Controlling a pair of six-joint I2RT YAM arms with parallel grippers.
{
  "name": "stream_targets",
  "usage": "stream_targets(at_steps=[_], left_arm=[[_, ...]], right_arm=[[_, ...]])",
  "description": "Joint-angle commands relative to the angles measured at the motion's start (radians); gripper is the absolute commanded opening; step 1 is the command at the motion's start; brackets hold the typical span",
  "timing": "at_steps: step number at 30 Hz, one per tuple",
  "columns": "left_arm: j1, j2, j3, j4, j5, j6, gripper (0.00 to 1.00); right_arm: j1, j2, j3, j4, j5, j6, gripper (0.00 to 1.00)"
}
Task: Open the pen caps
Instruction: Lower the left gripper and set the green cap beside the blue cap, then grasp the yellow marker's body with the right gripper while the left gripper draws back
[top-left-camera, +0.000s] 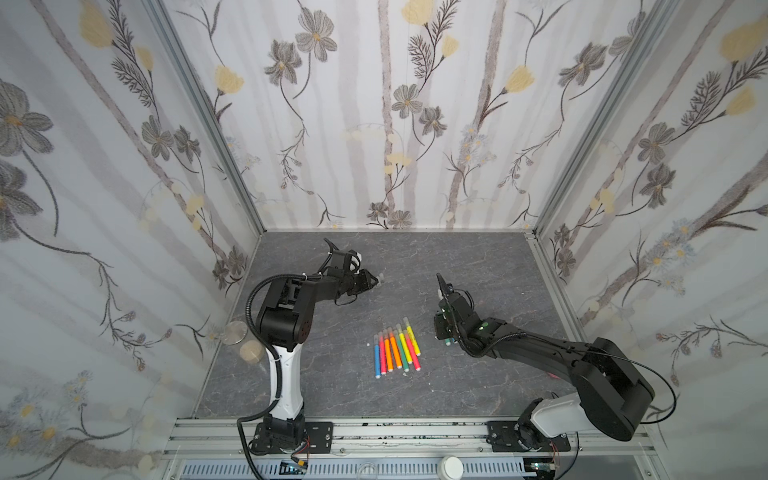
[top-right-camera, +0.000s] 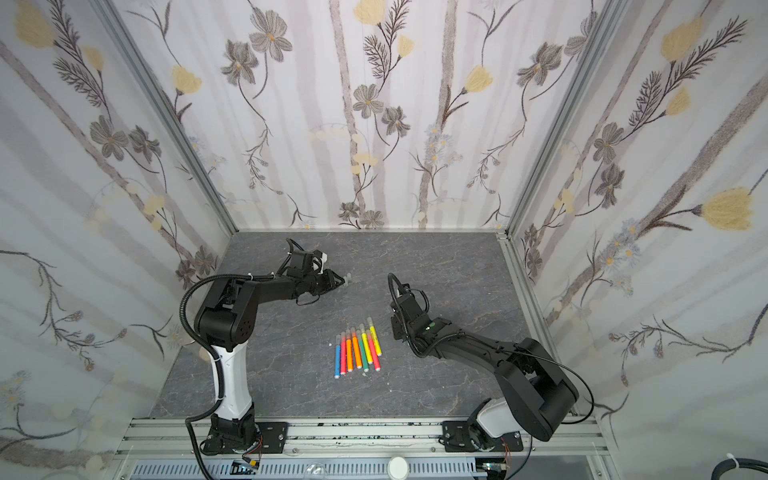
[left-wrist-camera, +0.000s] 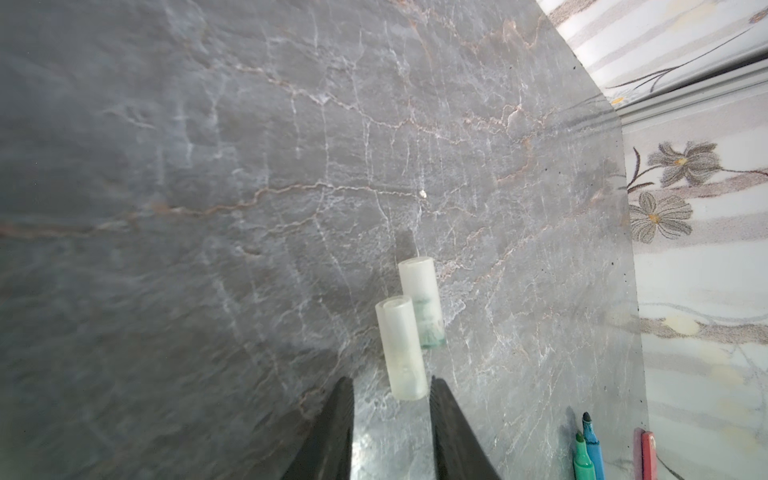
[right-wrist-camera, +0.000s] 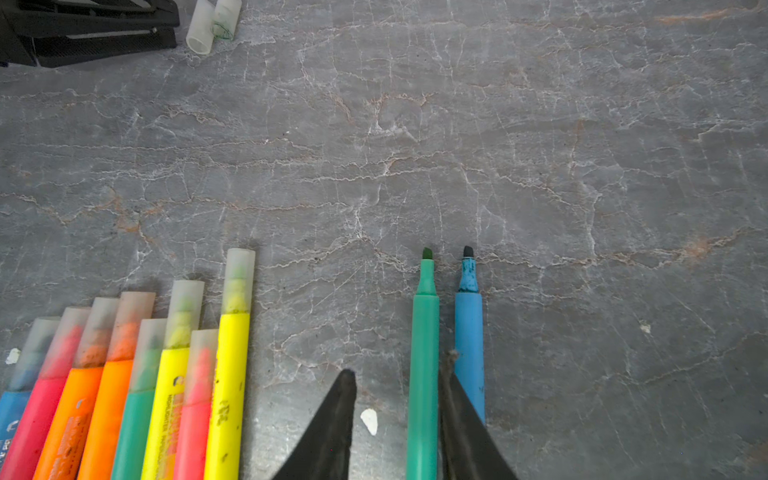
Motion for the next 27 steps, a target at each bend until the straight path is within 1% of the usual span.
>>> stream_targets(at_steps=[1,10,17,20,23,27], left_arm=[[0.004,-0.05,-0.023,0.024,-0.016,0.002,0.32],[0.003,-0.265,-0.077,0.013,-0.014,-0.018,0.35],[0.001,-0.383,-0.137,-0.026,0.002,-0.032,0.37],[-0.005,-0.452,-0.188,-0.039,-0.026,-0.012,0.37],[-0.006,-0.529,-0.272,-0.032,-0.062,-0.014,0.38],[-0.011,-0.589,-0.352,-0.008,-0.057,-0.031,0.38]], right_arm=[[0.012,0.007,0.044,-0.028,-0.018,0.01,0.35],[0.031,0.021,0.049,-0.018,-0.04,0.013,0.35],[0.039,-0.006,0.06,-0.031,-0.055,0.011,0.36],[0.049,-0.02,0.036,-0.006,-0.076,0.024,0.36],[0.062,-0.008,0.028,-0.001,-0.096,0.051,0.37],[0.077,0.033,0.05,-0.02,-0.105,0.056,0.36]])
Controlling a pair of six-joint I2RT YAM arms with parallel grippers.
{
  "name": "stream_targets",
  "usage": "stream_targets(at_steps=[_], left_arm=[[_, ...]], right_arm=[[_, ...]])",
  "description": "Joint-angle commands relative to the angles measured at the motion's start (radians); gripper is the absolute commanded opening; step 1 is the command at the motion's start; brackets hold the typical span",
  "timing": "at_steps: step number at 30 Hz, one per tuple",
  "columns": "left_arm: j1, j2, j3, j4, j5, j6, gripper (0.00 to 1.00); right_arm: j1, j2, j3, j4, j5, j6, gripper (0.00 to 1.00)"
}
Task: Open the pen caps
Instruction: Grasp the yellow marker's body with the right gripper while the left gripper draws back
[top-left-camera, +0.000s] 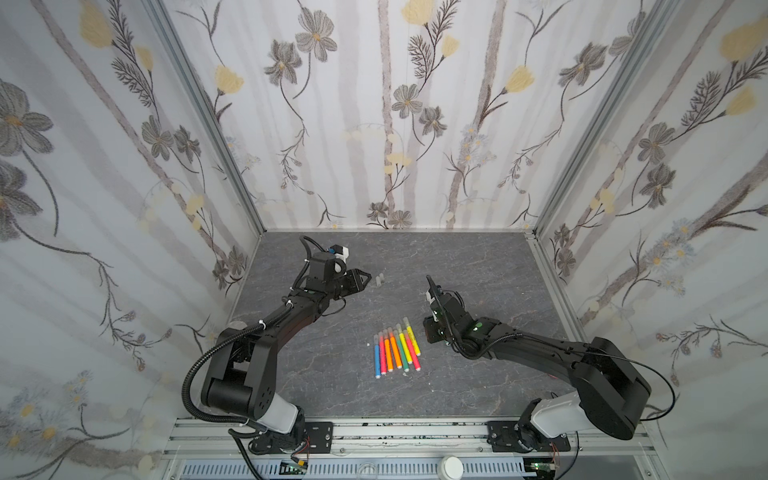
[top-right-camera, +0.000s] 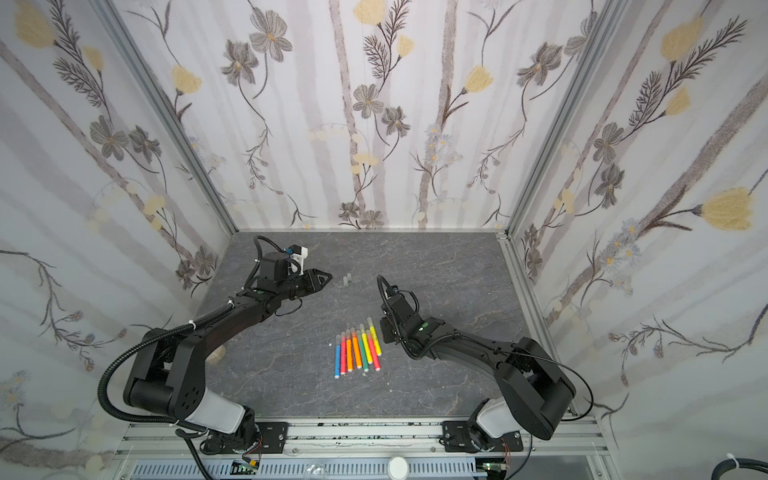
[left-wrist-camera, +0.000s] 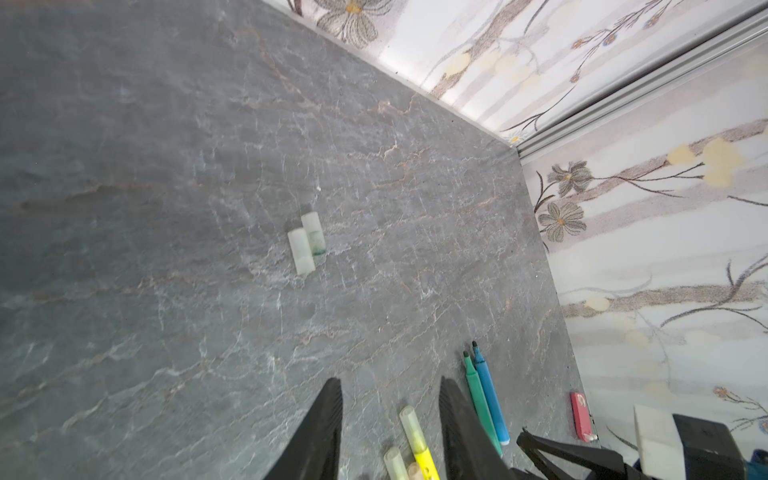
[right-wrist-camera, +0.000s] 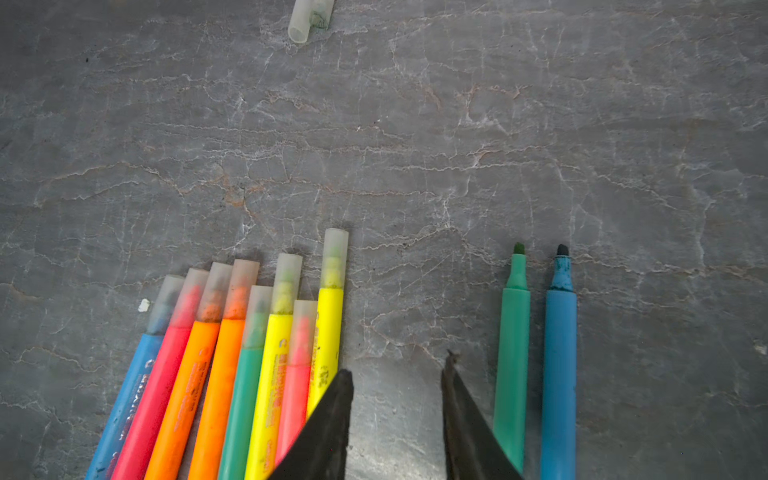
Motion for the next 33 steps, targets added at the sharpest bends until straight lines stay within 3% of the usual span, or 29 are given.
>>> stream_targets(at_steps=[1,21,33], left_arm=[[-0.004,-0.033,-0.033,0.021,-0.018,-0.005,0.39],[-0.01,-0.082,-0.113,0.024,0.006,0.01,0.4],[-0.013,-0.078,-0.086,-0.007,0.019,0.023,0.4]], right_arm=[[0.034,0.029,0.021,-0.01,-0.016,0.017,0.37],[0.082,0.218,0.104,-0.041,-0.019,0.037,0.37],[0.084,0.274,0.101,-0.045,-0.021,0.029,0.33]])
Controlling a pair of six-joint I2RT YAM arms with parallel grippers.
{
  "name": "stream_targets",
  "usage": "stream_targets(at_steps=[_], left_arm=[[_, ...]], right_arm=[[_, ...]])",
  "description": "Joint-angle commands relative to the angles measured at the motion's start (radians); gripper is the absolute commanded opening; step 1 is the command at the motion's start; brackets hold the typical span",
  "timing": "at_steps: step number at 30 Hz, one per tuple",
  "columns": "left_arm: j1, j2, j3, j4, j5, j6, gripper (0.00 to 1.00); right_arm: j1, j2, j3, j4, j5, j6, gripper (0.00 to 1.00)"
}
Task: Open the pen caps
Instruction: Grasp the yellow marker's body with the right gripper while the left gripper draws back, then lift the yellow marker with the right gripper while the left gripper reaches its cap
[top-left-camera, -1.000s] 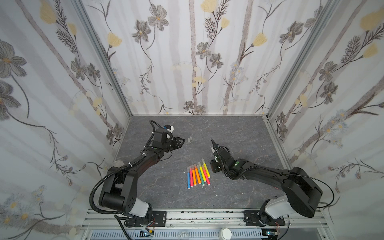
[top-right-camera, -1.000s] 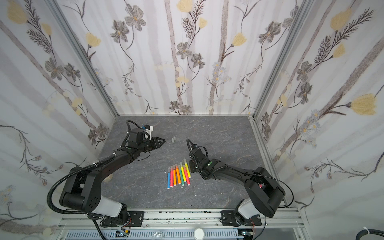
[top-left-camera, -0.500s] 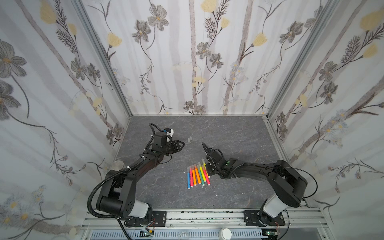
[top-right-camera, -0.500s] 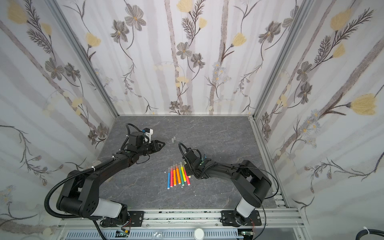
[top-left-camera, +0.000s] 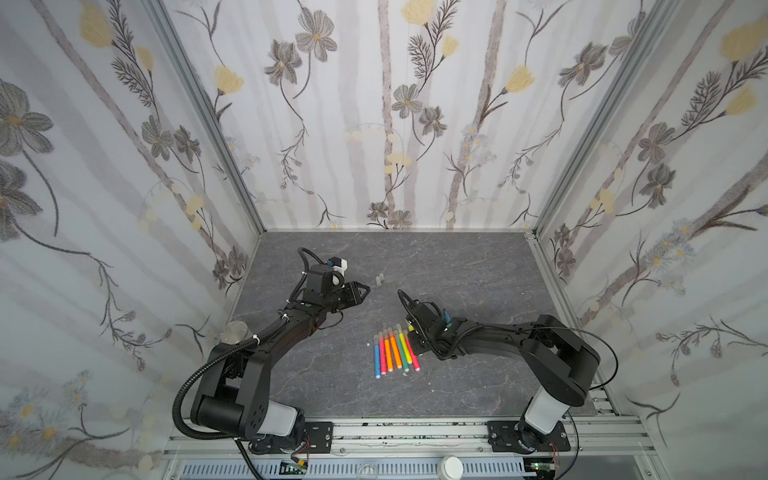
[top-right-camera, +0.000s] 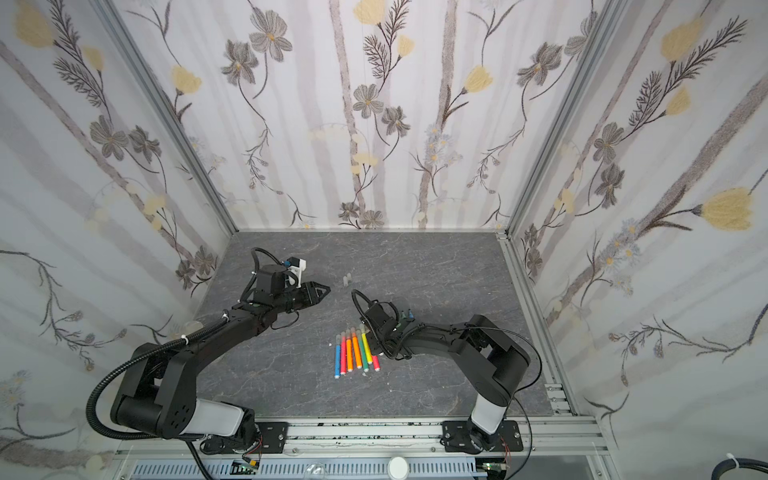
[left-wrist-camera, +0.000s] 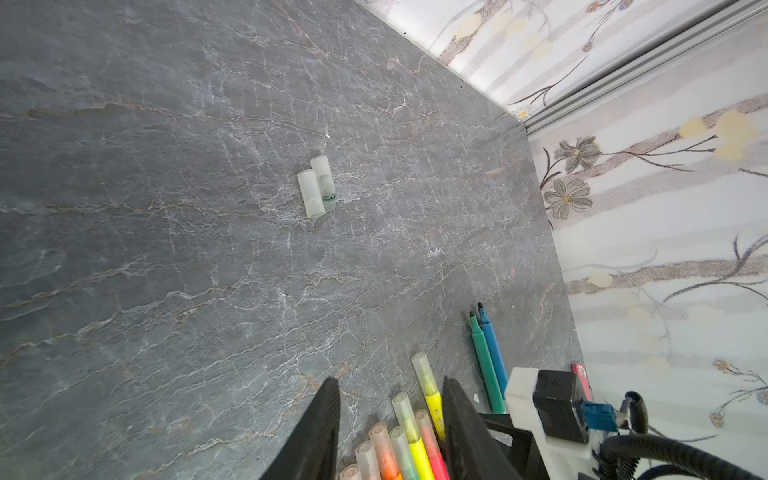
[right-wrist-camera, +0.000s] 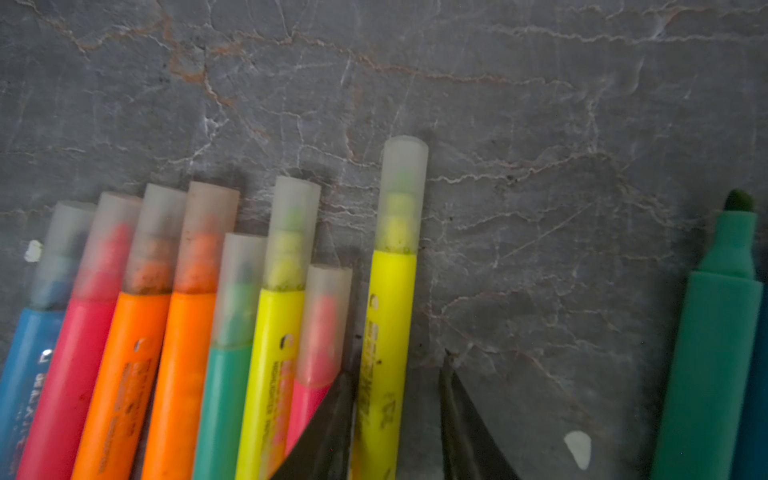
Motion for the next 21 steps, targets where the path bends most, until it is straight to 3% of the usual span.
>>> stream_targets(at_steps=[1,10,21], left_arm=[[-0.003,-0.001,0.011,-0.007,0.008,0.014,0.4],[-0.03,0.015,0.03,-0.028,0.023,0.022,0.41],[-0.146,0.068,0.03,0.085,0.107,-0.055,0.42]], right_arm=[[0.0,0.013,-0.006,-0.003,-0.008,0.004,0.31],[-0.012,-0.015,-0.021,-0.008,-0.025,-0.013,0.11],[-0.106,-0.183,-0.028,0.023,-0.074,-0.053,0.06]])
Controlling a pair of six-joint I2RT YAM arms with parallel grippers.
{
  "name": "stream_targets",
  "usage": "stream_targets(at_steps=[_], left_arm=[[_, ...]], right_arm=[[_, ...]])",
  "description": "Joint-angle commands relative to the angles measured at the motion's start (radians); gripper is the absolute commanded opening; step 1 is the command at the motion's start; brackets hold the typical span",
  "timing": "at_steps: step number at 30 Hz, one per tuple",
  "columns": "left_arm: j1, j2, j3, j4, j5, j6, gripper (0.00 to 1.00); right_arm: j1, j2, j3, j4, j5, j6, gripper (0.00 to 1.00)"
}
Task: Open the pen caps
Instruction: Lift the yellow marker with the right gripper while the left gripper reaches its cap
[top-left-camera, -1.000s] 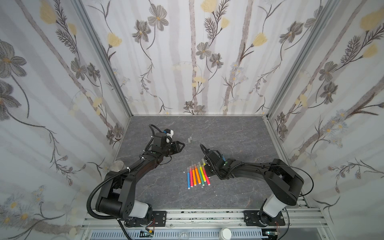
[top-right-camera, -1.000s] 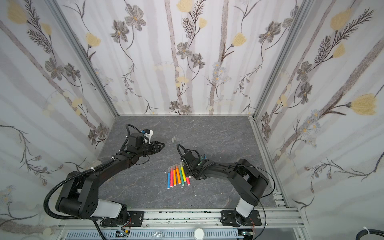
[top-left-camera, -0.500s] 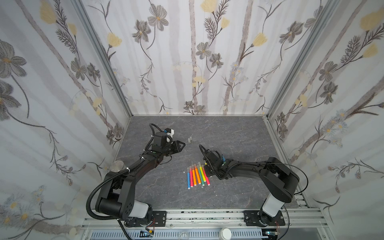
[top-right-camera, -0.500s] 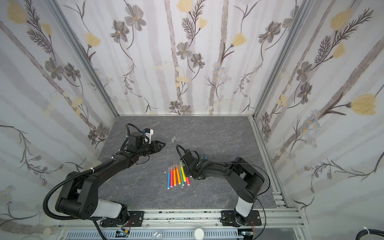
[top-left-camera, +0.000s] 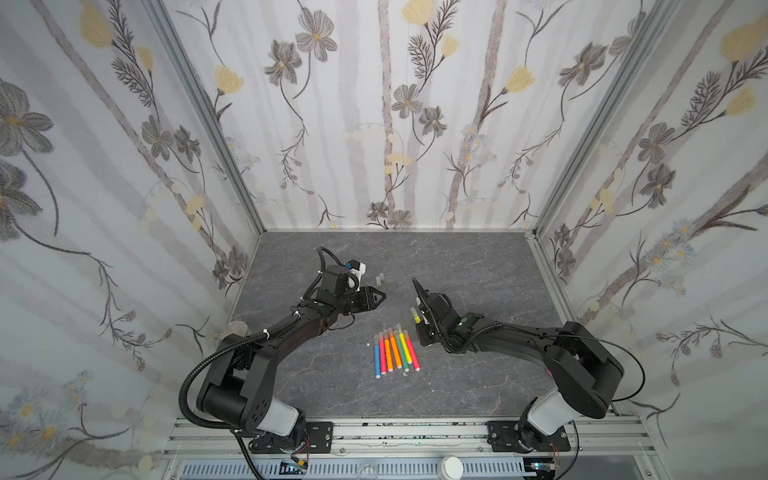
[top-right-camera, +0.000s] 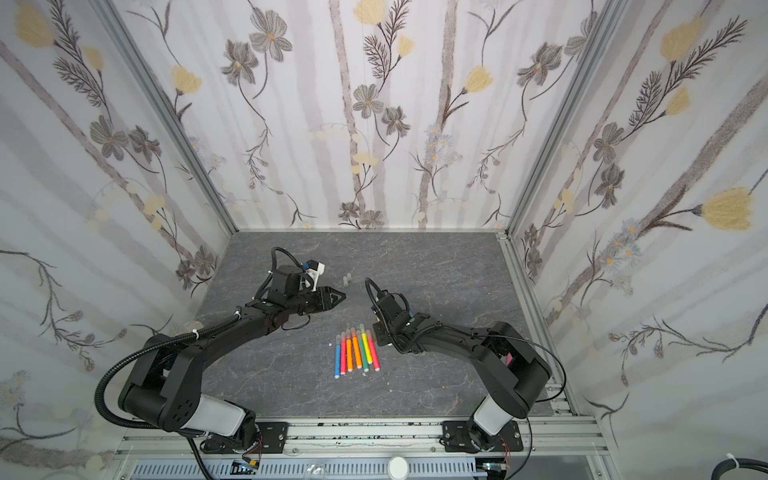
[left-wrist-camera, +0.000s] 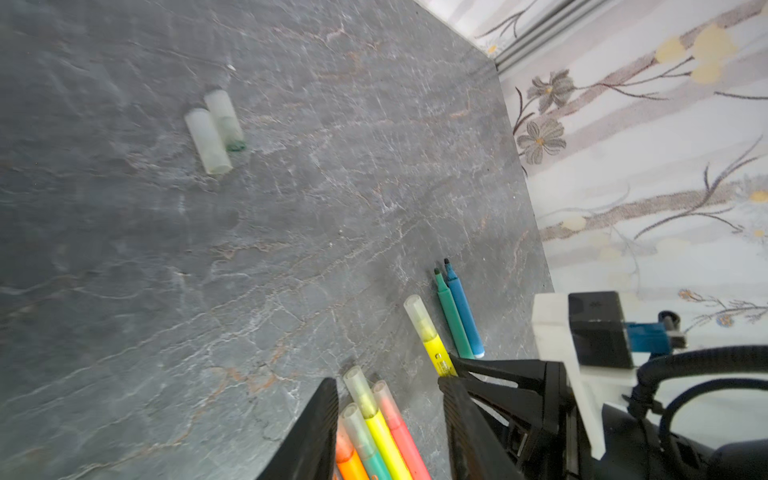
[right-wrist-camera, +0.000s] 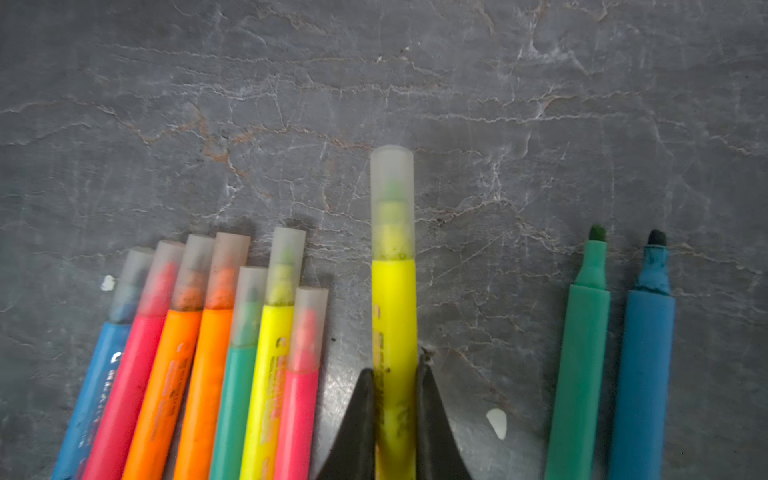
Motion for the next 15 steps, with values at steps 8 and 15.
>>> stream_targets(at_steps=[8,15], left_arm=[[-0.076,0.096,0.019,0.186,0.074,-0.101,0.43],[-0.095,0.153,0.016,0.286,0.077,-0.159,0.43]], right_arm=[[-0.032,-0.086,-0.01,0.113,-0.076,-0.011,0.04],[-0.031,-0.087,-0.016,0.17,-0.128,0.004,0.04]])
